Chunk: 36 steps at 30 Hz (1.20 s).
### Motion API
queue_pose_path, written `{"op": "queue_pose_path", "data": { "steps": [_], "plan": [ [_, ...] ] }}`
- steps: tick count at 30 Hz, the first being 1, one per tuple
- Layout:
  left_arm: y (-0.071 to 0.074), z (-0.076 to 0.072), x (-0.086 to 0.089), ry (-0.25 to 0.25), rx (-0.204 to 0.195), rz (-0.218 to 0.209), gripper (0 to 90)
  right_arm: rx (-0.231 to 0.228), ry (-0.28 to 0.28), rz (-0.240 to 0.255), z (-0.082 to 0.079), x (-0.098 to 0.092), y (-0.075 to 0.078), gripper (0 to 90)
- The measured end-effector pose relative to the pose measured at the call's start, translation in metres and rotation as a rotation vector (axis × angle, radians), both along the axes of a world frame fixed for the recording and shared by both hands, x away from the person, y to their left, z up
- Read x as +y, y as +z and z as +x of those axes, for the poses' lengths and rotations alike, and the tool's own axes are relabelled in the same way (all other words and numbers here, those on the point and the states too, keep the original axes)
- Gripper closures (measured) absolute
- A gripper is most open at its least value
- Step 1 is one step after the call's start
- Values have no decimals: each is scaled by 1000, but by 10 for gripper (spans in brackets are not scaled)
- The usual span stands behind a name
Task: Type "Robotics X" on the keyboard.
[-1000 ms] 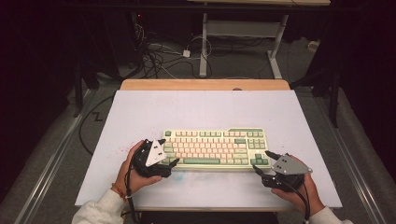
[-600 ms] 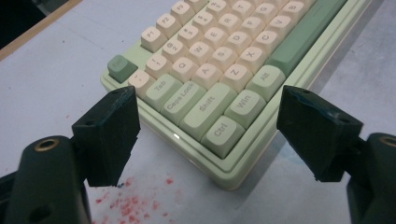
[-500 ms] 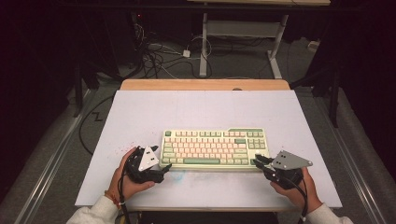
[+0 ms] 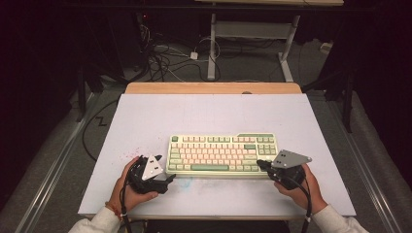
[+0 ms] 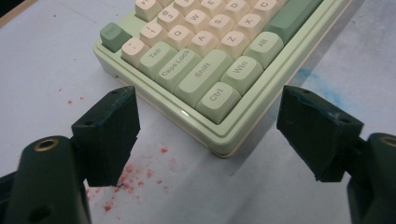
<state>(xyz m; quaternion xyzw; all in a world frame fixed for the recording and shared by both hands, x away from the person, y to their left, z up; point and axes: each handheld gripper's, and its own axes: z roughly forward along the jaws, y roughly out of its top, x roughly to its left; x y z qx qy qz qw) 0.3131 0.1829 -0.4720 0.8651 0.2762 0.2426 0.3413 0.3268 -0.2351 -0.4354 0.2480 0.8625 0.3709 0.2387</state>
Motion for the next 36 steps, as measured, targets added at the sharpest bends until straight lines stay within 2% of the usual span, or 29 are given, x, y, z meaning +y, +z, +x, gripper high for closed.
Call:
{"op": "queue_pose_path", "data": {
  "steps": [4,14,17,20,24,32,36],
  "plan": [
    [-1,0,-1,-2,4,8,202,8,11,-22,8,9,-1,898],
    [-1,1,-1,-2,25,-3,202,31,30,-64,26,28,-8,900],
    [-1,1,-1,-6,18,6,202,39,25,-69,29,31,-10,899],
    [-2,1,-1,-5,30,5,202,43,23,-72,31,32,-11,899],
    [-2,1,-2,-9,21,14,201,51,18,-78,33,31,-14,899],
    [-2,1,-2,-9,34,9,201,57,4,-78,34,28,-18,899],
    [0,1,-1,-10,22,8,202,58,5,-78,33,27,-19,899]
  ]
}}
